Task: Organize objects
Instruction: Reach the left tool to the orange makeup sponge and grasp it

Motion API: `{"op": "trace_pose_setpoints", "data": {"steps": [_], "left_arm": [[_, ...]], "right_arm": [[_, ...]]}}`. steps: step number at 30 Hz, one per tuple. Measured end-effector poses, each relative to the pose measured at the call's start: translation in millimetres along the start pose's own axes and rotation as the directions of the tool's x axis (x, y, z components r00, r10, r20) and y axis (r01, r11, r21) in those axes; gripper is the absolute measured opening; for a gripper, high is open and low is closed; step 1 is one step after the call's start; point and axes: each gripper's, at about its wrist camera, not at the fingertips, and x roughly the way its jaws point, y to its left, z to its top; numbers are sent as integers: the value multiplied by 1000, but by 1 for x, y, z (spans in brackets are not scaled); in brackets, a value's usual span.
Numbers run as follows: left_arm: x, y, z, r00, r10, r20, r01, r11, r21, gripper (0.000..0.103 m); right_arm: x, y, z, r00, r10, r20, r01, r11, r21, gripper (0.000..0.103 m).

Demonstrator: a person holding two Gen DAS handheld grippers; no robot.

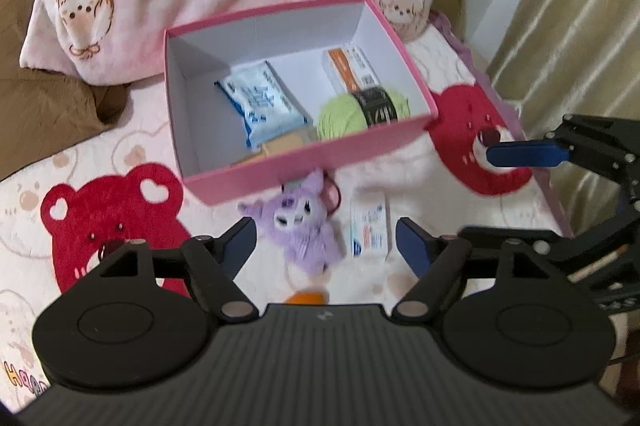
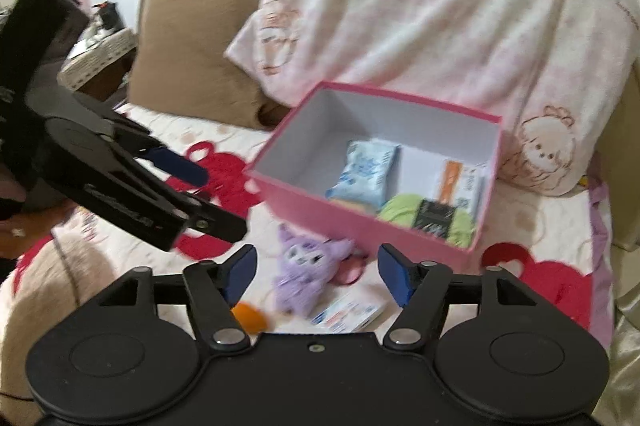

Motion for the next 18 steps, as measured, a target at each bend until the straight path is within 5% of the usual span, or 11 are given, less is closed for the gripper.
{"op": "trace_pose_setpoints", "data": {"steps": [10,18], "left_arm": [[38,9,-42,999,24,-48,-25,1000,-15,82],[79,30,-62,994,11,-111,-25,992,-126,81]], "right_arm": [[37,30,-44,995,81,-51,-82,997,1,79],[96,51,-66,991,74,-112,-81,995,-64,79]]}}
